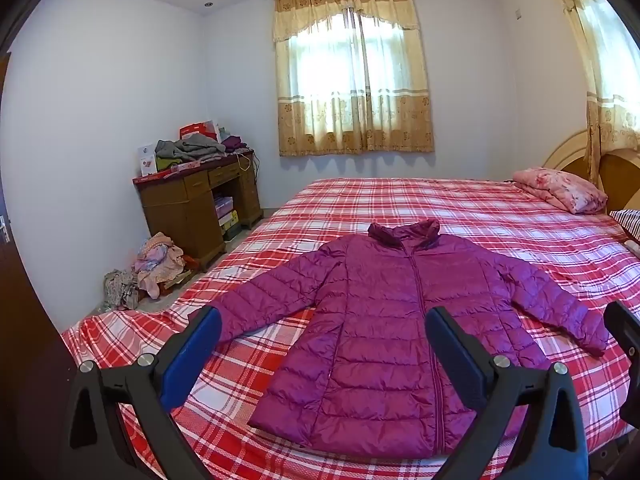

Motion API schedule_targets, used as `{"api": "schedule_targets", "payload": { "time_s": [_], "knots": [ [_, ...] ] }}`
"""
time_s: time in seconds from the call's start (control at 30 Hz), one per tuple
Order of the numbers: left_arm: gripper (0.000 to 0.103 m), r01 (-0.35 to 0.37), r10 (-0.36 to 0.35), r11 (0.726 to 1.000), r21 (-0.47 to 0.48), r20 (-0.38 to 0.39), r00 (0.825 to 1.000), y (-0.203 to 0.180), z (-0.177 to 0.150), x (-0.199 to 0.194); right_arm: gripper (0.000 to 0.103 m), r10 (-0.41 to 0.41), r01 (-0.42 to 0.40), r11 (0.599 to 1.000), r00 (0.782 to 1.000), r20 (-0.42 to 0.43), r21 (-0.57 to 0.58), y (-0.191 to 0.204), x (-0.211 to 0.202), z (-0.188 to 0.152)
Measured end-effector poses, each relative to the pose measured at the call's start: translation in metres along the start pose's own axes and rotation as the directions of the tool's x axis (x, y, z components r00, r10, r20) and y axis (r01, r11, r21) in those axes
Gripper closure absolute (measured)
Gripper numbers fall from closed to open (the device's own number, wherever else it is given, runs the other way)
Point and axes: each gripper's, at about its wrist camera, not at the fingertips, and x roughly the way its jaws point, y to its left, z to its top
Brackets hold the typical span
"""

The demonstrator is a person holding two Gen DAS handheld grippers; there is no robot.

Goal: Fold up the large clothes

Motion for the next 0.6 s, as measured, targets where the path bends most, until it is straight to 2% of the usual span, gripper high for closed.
{"api": "schedule_targets", "payload": {
  "time_s": [0.6],
  "knots": [
    [0.001, -0.012, 0.012, 1.0, 0.007, 0.009, 1.0, 0.0001, 0.0016, -0.003, 0.0, 0.0, 0.0, 1.0, 1.0, -0.002, 0.005, -0.0006, 0.0009, -0.0006]
  ]
}}
